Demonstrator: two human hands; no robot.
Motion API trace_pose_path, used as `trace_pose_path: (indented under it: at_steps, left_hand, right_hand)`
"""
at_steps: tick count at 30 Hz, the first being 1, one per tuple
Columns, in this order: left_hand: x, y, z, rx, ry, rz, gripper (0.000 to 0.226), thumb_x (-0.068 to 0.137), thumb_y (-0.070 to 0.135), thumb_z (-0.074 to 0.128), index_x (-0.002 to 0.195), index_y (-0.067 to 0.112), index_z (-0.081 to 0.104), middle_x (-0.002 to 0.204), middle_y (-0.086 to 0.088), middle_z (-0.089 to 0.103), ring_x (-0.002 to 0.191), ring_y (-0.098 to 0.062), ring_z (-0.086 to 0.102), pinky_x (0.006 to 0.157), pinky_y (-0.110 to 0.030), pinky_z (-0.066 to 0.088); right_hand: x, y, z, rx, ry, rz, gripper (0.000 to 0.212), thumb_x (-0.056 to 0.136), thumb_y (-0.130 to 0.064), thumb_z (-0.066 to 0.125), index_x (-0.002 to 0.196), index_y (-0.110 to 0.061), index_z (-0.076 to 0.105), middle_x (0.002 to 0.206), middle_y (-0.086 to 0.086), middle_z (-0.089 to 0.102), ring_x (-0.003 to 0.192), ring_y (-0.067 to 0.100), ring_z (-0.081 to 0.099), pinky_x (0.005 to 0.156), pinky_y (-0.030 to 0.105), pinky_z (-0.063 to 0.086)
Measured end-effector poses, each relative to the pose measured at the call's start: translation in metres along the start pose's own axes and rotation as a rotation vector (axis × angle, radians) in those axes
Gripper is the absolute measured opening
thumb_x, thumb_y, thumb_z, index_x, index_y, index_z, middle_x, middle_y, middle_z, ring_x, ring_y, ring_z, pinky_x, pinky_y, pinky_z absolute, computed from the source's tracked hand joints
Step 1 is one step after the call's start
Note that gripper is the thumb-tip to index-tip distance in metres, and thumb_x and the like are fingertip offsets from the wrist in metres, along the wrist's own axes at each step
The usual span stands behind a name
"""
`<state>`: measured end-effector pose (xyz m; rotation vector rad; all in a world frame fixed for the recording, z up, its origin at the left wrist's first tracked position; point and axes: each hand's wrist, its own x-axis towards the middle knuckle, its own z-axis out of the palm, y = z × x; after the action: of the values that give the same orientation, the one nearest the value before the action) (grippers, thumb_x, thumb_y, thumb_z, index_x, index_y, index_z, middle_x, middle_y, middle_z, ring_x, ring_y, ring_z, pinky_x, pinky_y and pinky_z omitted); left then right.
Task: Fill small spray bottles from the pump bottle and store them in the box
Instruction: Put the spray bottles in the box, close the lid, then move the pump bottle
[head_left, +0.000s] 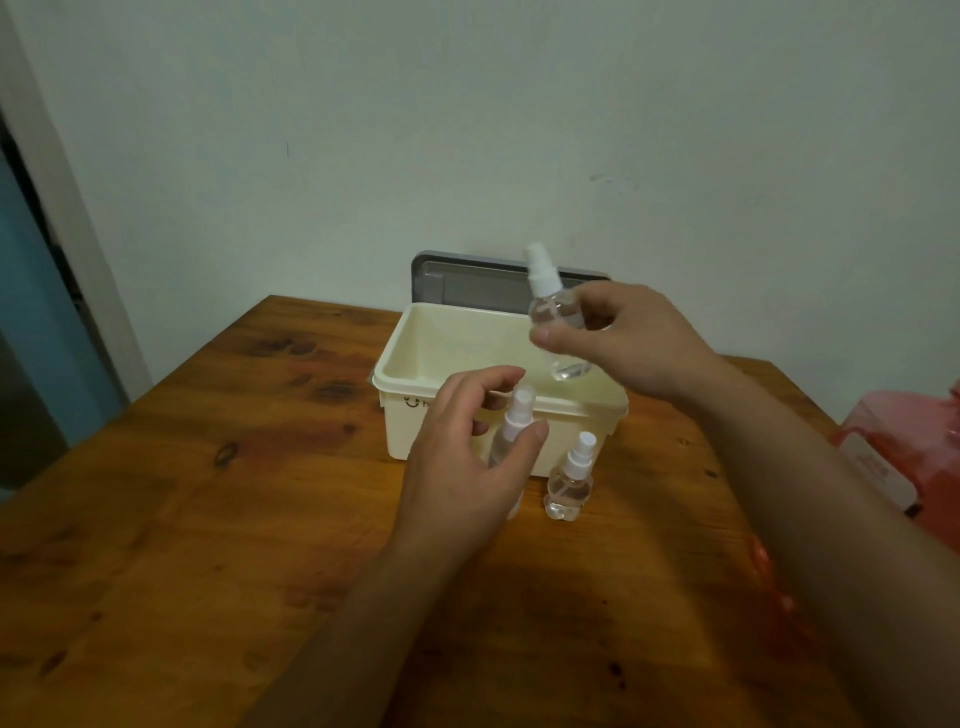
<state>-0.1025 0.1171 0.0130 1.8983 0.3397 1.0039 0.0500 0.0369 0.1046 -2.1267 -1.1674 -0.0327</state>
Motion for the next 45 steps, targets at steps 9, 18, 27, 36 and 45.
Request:
trace_pose_path:
  at_steps: [9, 18, 27, 36, 45]
  left_hand:
    - [0.002, -0.004, -0.001, 0.007, -0.033, -0.013, 0.034, 0.088, 0.027, 0.068, 0.112, 0.045, 0.052, 0.109, 0.025, 0.056, 0.104, 0.006, 0.052, 0.087, -0.028, 0.052]
    - [0.003, -0.006, 0.001, 0.042, -0.066, -0.023, 0.034, 0.086, 0.029, 0.069, 0.113, 0.041, 0.052, 0.109, 0.023, 0.057, 0.104, 0.003, 0.052, 0.088, -0.033, 0.053]
    - [0.004, -0.006, -0.001, 0.057, -0.067, -0.043, 0.034, 0.086, 0.028, 0.07, 0.114, 0.039, 0.054, 0.109, 0.021, 0.058, 0.102, 0.003, 0.053, 0.087, -0.032, 0.053]
    - [0.004, -0.009, 0.0, 0.136, -0.144, -0.091, 0.04, 0.085, 0.036, 0.07, 0.114, 0.045, 0.045, 0.101, 0.029, 0.051, 0.098, 0.006, 0.05, 0.082, -0.02, 0.048]
    - [0.002, -0.009, 0.001, 0.173, -0.185, -0.141, 0.046, 0.085, 0.038, 0.07, 0.126, 0.037, 0.05, 0.108, 0.022, 0.053, 0.093, 0.005, 0.05, 0.074, -0.011, 0.04]
  right_hand:
    - [0.041, 0.002, 0.028, -0.621, -0.434, -0.009, 0.048, 0.086, -0.053, 0.064, 0.116, -0.016, 0.065, 0.09, -0.004, 0.062, 0.084, 0.018, 0.056, 0.074, 0.032, 0.048]
    - [0.065, 0.012, 0.054, -0.684, -0.655, 0.044, 0.026, 0.096, -0.023, 0.057, 0.115, -0.008, 0.067, 0.1, 0.005, 0.064, 0.09, 0.022, 0.059, 0.079, 0.03, 0.046]
    - [0.08, 0.028, 0.071, -0.737, -0.747, 0.061, 0.016, 0.099, -0.018, 0.054, 0.106, -0.008, 0.065, 0.079, 0.0, 0.056, 0.079, 0.017, 0.054, 0.085, 0.032, 0.048]
    - [0.084, 0.045, 0.081, -0.659, -0.738, 0.132, 0.009, 0.098, -0.022, 0.054, 0.095, -0.017, 0.061, 0.097, 0.004, 0.064, 0.095, 0.022, 0.059, 0.096, 0.037, 0.051]
    - [0.077, 0.033, 0.07, -0.691, -0.755, 0.076, 0.018, 0.098, -0.021, 0.054, 0.111, -0.015, 0.066, 0.117, 0.006, 0.066, 0.105, 0.024, 0.059, 0.1, 0.037, 0.048]
